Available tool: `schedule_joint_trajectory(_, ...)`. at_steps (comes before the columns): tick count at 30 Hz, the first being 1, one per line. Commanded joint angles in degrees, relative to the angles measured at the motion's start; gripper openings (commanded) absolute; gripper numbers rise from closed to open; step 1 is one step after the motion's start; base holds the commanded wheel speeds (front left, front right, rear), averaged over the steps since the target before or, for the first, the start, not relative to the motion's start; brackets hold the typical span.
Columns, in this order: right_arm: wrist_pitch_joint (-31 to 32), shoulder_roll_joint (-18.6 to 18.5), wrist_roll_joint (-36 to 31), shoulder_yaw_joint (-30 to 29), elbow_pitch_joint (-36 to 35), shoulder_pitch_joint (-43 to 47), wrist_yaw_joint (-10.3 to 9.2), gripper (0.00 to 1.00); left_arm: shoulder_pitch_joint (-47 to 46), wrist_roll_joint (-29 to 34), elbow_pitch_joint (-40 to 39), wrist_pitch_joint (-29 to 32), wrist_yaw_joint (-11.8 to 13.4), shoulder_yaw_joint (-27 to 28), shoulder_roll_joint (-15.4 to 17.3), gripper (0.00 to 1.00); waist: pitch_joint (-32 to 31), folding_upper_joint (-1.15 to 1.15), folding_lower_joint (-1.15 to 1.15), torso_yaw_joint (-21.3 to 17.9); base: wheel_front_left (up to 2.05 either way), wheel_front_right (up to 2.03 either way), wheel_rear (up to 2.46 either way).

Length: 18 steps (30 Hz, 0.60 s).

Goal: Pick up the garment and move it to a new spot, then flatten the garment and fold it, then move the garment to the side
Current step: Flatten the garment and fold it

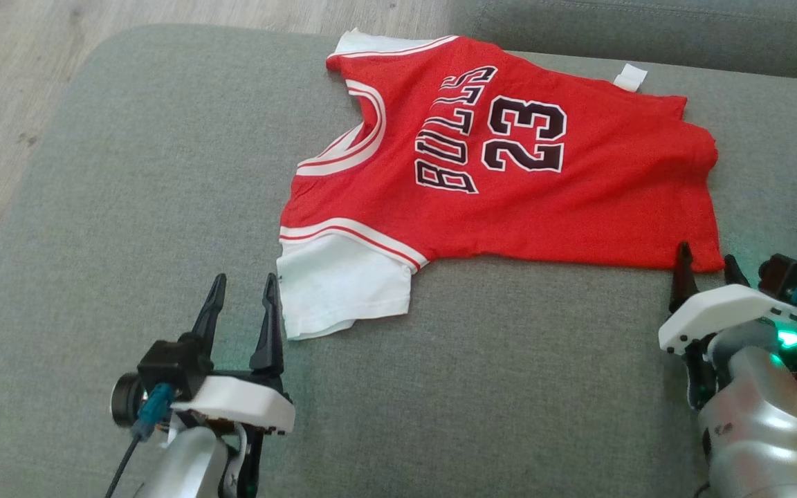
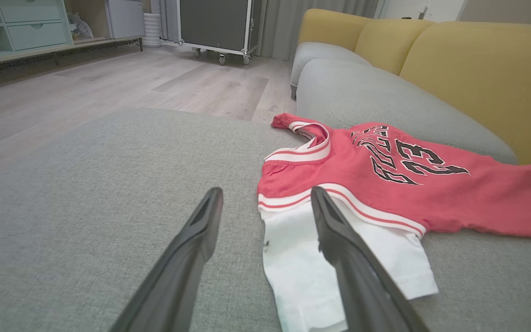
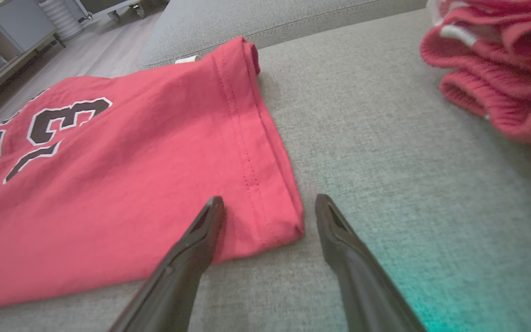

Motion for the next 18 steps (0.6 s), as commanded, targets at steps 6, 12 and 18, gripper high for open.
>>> schedule_joint_trajectory(6,-1.4,0.1,-1.1,0.9,3.8,-3.2,-0.04,0.0,-2.6,0.5,-0.2,-0.7,-0.3,1.8,0.2,1.0,-0.4,0.0,0.0,-0.4,0.0,0.0,0.0)
schedule_joint_trajectory(12,-3.1,0.1,0.3,1.4,4.1,-3.3,-0.04,0.0,-2.0,-0.5,2.4,0.9,0.2,2.1,0.4,1.0,-2.0,0.0,0.0,-2.3,0.0,0.0,0.0)
schedule_joint_trajectory(18,-3.3,0.1,3.1,4.0,0.5,-1.5,-0.04,0.0,-1.9,-2.5,4.1,4.2,-1.1,1.6,0.1,1.0,-2.6,0.0,0.0,-4.6,0.0,0.0,0.0)
